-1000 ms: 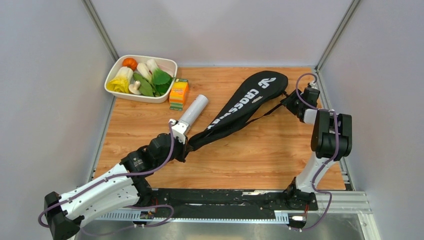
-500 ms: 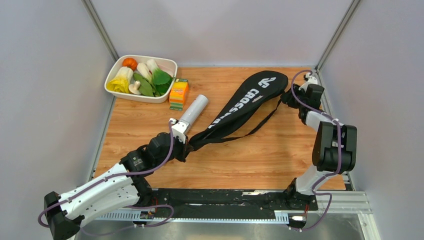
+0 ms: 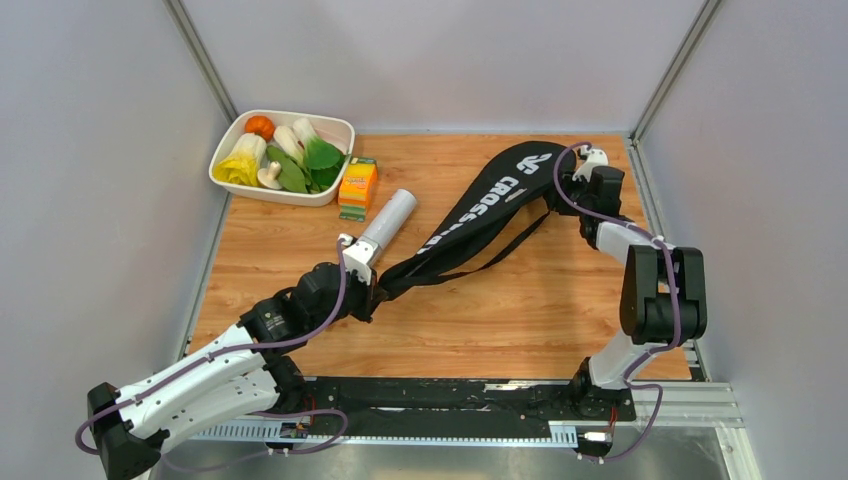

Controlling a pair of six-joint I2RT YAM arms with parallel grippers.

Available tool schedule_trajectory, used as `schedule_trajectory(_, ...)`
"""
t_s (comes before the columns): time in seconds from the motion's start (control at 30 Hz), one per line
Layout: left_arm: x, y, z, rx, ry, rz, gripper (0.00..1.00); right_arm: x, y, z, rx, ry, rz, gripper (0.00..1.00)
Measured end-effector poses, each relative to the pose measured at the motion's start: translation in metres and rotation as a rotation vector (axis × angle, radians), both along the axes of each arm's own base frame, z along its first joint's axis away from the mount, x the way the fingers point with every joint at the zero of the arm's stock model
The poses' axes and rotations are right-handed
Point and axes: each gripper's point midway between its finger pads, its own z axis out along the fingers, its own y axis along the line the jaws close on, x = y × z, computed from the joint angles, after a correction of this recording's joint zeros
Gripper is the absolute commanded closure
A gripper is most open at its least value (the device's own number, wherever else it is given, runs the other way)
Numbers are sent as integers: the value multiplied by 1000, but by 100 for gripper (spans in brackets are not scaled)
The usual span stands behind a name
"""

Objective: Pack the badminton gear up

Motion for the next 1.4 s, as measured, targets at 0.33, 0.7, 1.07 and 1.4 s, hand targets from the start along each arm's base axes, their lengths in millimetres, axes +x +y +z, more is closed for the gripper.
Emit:
schedule_trajectory(0.33,0,0,0,1,1,1,100,-9,3,-6,55,73,-47,43)
schedule_trajectory(0.7,-1,-4,1,-8,26,-1,100,-59,22,11,304,156,-182,39)
schedule_trajectory(1.07,-1,-6,4,-23,30,-3,100,-79,51,-51,450,331,-273,43)
schedule_trajectory(1.4,-1,-7,7,-30,29,-1,100,-60,67,-75,539,311,-291,43)
